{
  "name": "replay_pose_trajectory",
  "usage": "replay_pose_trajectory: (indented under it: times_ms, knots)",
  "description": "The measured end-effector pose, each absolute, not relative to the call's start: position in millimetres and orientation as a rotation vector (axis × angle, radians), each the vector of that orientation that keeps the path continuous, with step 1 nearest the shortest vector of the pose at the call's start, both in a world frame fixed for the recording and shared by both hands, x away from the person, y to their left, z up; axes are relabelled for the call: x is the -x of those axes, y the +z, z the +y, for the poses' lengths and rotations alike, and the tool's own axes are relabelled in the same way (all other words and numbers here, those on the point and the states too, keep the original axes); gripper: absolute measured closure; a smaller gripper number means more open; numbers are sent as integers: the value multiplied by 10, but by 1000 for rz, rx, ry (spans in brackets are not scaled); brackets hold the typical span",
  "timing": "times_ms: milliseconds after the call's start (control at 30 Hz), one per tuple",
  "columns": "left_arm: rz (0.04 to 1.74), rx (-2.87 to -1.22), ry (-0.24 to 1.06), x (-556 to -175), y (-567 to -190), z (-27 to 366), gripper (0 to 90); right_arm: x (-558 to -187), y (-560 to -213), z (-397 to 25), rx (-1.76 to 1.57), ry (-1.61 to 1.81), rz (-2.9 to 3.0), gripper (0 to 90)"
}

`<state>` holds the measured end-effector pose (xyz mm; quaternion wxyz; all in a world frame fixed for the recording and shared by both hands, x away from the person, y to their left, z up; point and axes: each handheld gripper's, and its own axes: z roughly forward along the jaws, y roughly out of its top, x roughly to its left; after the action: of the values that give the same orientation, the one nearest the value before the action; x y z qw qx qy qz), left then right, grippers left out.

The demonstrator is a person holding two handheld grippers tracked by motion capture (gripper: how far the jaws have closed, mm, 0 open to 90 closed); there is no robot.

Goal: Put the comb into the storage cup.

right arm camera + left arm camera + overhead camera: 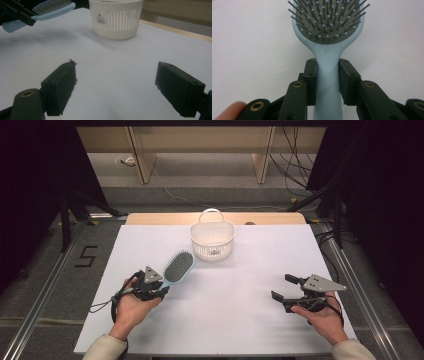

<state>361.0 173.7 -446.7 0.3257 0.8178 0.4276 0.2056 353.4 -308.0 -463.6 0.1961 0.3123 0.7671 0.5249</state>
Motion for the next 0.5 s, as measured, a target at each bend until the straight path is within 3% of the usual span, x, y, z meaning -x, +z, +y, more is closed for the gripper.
replay_pose_trajectory:
  times_ms: [500]
  knots:
    - [1097, -2073, 554, -3589, -4498, 1759, 699, -3534, -4633, -3080, -874, 1476, 2146, 179]
